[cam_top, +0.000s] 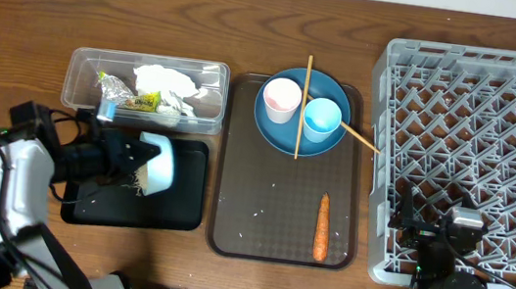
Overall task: Sort waste into correct bins and load items into the dishwasher rack
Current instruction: 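Tip the bowl over the black tray to pour out the rice, then set the empty blue bowl back on the brown tray, release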
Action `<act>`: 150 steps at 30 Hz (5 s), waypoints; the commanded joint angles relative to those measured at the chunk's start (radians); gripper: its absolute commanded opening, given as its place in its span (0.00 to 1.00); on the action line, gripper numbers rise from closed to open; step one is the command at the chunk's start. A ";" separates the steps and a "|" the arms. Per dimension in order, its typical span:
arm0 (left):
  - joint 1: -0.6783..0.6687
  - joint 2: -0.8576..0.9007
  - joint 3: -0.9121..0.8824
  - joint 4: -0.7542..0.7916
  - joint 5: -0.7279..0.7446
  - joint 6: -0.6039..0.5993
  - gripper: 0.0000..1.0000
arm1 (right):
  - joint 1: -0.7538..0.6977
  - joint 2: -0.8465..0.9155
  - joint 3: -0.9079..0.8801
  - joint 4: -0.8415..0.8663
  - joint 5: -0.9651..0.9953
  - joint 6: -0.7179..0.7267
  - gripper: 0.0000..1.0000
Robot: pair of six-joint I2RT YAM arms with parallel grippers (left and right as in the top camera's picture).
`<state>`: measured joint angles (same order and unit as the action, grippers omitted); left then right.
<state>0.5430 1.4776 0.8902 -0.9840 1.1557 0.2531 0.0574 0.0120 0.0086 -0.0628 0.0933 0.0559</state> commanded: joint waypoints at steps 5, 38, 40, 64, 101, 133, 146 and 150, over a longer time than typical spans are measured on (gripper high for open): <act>0.064 0.127 -0.002 -0.019 0.253 0.069 0.06 | -0.006 -0.005 -0.003 -0.001 0.000 -0.005 0.99; 0.097 0.137 -0.002 -0.178 0.415 0.092 0.06 | -0.006 -0.005 -0.003 -0.001 0.000 -0.005 0.99; 0.097 0.135 -0.002 -0.223 0.416 0.088 0.06 | -0.006 -0.005 -0.003 -0.001 0.000 -0.005 0.99; -0.356 -0.304 0.136 0.013 -0.285 -0.375 0.06 | -0.006 -0.005 -0.003 -0.001 0.000 -0.005 0.99; -1.325 0.117 0.135 0.395 -1.117 -0.842 0.06 | -0.006 -0.005 -0.003 -0.001 0.000 -0.005 0.99; -1.654 0.141 0.194 0.510 -1.236 -0.996 0.61 | -0.006 -0.005 -0.003 -0.001 0.000 -0.005 0.99; -1.729 0.356 0.194 0.638 -1.255 -1.041 0.59 | -0.006 -0.005 -0.003 -0.001 0.000 -0.005 0.99; -1.729 0.401 0.194 0.638 -1.256 -1.041 0.59 | -0.006 -0.005 -0.003 -0.001 0.000 -0.005 0.99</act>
<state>-1.1858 1.8507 1.0760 -0.3458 -0.0795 -0.7704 0.0574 0.0120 0.0086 -0.0628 0.0933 0.0559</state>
